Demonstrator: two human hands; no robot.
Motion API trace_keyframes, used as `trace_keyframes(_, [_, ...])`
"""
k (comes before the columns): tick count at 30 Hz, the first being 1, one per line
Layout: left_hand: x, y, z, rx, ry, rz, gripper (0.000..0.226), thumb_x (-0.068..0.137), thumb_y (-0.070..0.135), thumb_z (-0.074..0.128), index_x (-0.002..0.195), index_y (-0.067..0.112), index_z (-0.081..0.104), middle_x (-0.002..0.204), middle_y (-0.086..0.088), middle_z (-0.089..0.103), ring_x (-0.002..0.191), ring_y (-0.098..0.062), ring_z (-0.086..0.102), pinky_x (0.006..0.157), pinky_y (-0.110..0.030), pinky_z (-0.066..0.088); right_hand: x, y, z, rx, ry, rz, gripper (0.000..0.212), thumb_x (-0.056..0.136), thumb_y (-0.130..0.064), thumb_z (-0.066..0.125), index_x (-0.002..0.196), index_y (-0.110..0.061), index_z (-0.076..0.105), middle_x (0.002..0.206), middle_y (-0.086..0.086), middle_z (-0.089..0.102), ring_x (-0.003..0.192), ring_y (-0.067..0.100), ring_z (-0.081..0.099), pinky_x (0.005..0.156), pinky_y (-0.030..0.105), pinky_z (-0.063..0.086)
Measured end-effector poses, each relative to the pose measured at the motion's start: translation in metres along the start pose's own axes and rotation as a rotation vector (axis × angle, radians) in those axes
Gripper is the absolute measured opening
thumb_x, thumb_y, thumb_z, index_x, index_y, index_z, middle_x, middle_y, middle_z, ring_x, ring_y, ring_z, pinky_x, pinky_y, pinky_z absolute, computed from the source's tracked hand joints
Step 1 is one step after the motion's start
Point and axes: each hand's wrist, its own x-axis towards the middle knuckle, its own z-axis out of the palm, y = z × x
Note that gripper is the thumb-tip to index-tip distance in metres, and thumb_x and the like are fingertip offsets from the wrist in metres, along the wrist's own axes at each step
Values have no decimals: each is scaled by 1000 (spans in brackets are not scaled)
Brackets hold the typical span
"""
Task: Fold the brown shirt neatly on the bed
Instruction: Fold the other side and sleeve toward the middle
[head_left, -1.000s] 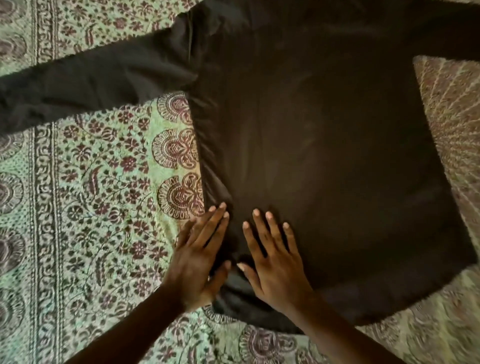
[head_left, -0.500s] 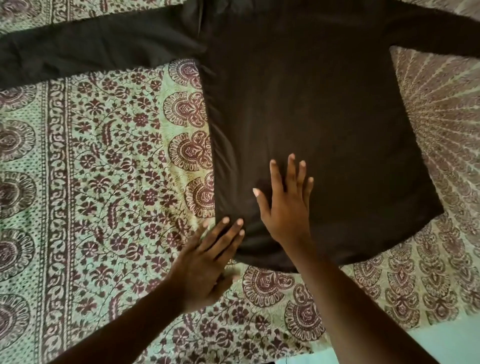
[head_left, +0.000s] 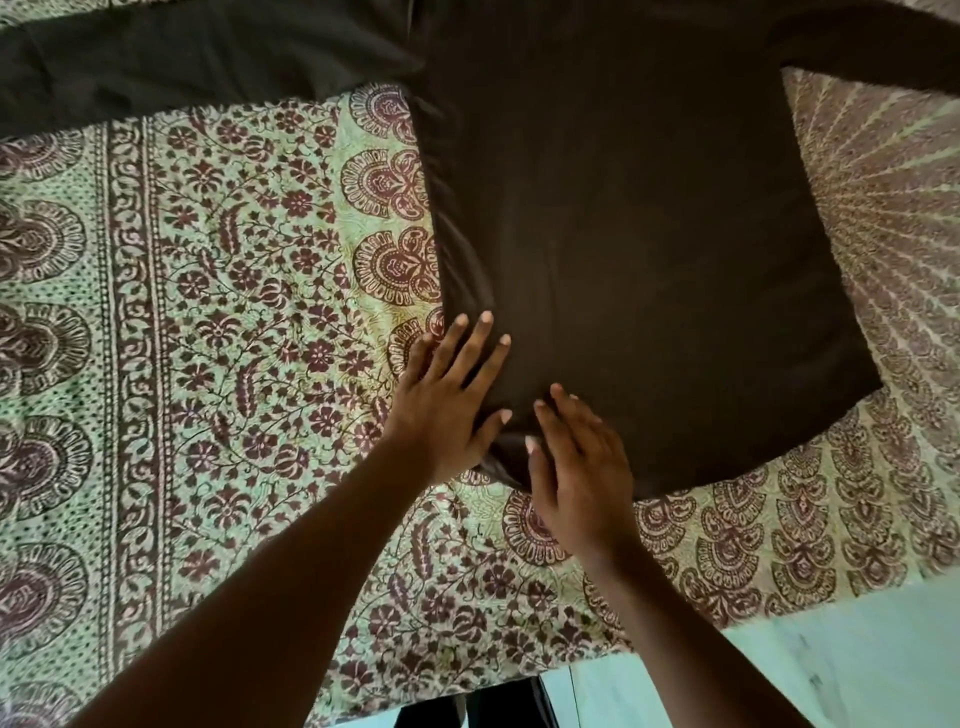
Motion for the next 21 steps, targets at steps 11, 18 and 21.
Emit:
trace_keyframes(11, [-45,-73,-50,-329,116,-97,60,105,35,45,160,14,31,168,-6,28,154,-24,30,122,-52,34,157,-57,5,182,128,-75,25,88,-7,68,112,-6,74,119,10,70,107,30,67,88,44,53])
trace_keyframes(18, [-9,-197,-98,-372,395,-519,47,109,35,44,148,9,44,157,-13,44,139,-29,48,110,-53,46,234,-134,40,351,52,-271,28,87,-4,67,114,-2,73,118,15,69,110,35,66,88,52,55])
trace_keyframes(21, [-8,-259,-110,-355,535,-688,47,105,34,49,146,10,46,154,-14,45,137,-32,46,110,-55,43,264,-178,56,402,-15,-279,32,89,-5,66,121,-1,71,123,17,67,116,35,63,94,55,55])
